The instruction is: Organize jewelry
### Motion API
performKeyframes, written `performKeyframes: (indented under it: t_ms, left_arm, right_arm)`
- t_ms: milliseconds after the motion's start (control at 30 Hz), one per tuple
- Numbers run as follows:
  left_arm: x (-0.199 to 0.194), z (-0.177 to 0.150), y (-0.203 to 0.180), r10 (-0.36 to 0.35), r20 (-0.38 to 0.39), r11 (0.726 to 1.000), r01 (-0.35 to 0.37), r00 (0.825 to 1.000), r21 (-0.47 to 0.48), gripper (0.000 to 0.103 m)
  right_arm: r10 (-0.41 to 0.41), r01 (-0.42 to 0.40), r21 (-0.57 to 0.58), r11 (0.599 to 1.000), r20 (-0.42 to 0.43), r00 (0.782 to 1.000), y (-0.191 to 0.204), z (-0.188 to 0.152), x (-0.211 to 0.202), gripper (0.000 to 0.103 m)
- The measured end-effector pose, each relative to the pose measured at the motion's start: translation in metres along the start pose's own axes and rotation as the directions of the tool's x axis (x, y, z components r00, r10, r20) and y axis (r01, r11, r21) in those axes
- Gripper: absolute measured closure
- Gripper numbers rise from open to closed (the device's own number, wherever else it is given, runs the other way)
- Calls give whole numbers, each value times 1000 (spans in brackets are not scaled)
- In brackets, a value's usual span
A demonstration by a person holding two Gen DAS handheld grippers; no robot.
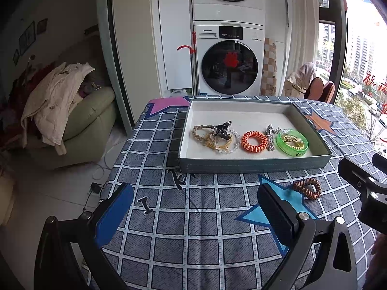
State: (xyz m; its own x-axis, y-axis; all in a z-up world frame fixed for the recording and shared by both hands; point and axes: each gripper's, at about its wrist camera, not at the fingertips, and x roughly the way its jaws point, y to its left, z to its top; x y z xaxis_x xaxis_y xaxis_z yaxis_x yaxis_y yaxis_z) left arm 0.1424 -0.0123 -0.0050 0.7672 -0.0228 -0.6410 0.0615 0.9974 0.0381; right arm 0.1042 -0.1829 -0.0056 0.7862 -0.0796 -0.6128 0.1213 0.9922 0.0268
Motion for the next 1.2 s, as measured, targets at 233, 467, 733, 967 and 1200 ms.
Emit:
performKeyframes:
  t_ms: [233,467,733,967,1200]
  left_arm:
    - [0,0,1,7,-9,1000,-7,1000,-2,0]
    - [0,1,1,10,-12,1000,-10,1000,1,0]
    - [0,0,1,11,-12,1000,-11,1000,3,0]
    - [0,0,1,11,-14,1000,-11,1000,4,0]
    - [1,0,1,11,-16,1000,-11,1000,3,0]
  right_arm:
    - [0,0,6,1000,1,1000,-2,0,0,0]
    - [0,0,7,1000,-2,1000,-1,0,0,0]
    - [1,-1,7,1000,-2,1000,-2,0,0,0]
    - [3,-3,11,1000,-5,1000,0,1,0,0]
    - [4,-4,9,1000,-5,1000,1,1,0,0]
